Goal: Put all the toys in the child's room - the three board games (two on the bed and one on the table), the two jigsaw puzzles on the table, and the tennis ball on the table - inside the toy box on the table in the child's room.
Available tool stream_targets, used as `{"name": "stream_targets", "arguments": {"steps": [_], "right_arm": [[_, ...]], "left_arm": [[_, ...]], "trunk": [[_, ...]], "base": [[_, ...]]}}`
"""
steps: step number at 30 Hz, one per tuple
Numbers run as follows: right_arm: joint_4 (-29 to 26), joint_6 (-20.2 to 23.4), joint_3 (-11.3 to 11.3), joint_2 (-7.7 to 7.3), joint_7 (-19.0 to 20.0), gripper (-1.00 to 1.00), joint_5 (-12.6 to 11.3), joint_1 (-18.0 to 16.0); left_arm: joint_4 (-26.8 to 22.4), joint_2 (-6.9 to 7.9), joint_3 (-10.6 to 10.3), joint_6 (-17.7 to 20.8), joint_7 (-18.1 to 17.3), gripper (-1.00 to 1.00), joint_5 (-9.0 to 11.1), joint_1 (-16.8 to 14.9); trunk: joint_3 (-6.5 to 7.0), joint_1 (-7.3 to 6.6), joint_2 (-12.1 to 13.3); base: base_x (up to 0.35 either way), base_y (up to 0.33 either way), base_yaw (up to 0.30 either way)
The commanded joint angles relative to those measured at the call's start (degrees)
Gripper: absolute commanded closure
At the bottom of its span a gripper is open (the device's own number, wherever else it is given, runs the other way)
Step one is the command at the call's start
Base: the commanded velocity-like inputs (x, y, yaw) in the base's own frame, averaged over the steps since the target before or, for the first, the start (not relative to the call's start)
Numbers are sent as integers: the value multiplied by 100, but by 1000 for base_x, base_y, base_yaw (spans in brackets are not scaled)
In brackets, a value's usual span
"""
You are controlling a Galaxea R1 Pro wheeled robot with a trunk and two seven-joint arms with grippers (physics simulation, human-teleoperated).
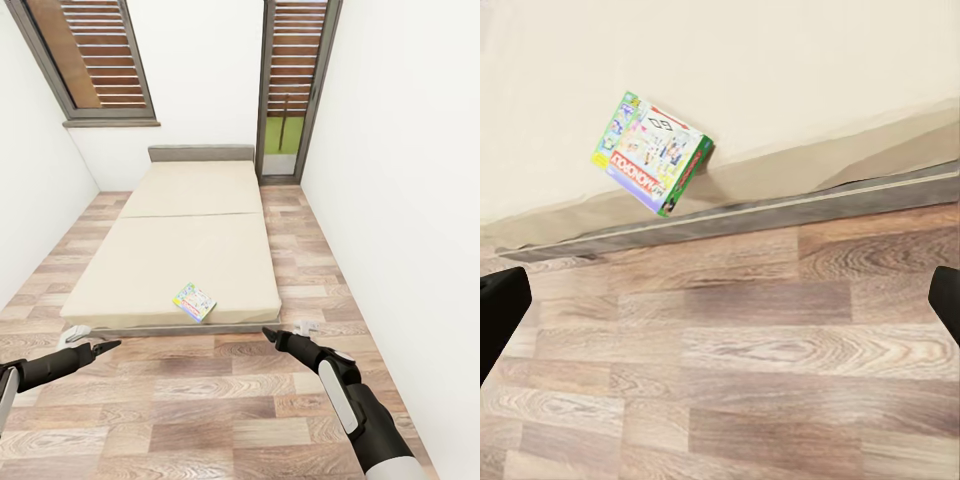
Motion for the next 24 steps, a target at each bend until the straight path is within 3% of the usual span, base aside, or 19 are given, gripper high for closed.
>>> {"name": "stream_targets", "arguments": {"steps": [1, 24], "right_arm": [[-5, 30, -6, 2, 7, -100, -14, -3], [-5, 30, 22, 2, 5, -100, -14, -3]], "left_arm": [[0, -11, 5, 51, -7, -100, 18, -4], [0, -73, 5, 51, -7, -100, -5, -4]], "trunk": [[1, 3, -10], [220, 3, -10]], "base": [[0, 0, 0], [0, 0, 0]]}}
